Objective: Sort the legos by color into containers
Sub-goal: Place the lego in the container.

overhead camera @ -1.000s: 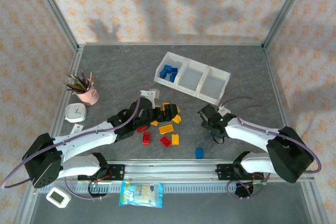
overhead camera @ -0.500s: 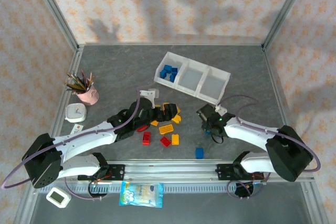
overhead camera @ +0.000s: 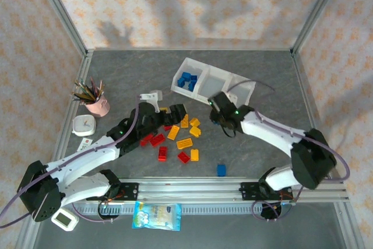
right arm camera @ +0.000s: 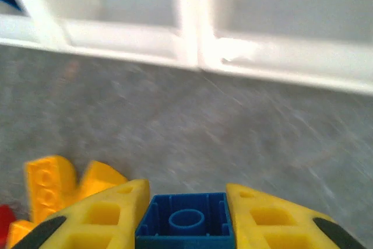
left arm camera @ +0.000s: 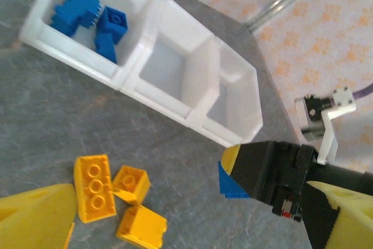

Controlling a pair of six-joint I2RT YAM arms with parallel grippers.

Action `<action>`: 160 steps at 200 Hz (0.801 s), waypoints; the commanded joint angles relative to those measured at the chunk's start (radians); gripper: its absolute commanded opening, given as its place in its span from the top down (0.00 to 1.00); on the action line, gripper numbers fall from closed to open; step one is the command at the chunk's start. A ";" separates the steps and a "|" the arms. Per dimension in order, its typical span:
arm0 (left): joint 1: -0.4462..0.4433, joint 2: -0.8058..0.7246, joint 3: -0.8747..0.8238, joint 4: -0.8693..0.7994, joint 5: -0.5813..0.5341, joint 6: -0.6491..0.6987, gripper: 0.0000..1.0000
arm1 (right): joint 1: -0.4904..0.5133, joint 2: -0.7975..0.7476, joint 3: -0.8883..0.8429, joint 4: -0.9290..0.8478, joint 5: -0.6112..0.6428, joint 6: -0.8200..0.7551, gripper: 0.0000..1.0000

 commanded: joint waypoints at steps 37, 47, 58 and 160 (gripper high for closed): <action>0.125 -0.012 0.058 -0.103 0.002 0.082 0.01 | 0.003 0.355 0.454 0.030 0.021 -0.212 0.69; 0.149 -0.006 0.060 -0.098 0.011 0.083 0.01 | 0.001 0.420 0.534 0.020 0.026 -0.234 0.68; 0.173 0.001 0.062 -0.093 0.023 0.078 0.01 | -0.005 0.488 0.626 0.015 0.033 -0.261 0.68; 0.255 0.046 0.056 -0.041 0.064 0.066 0.01 | -0.074 0.855 1.106 -0.085 0.021 -0.356 0.53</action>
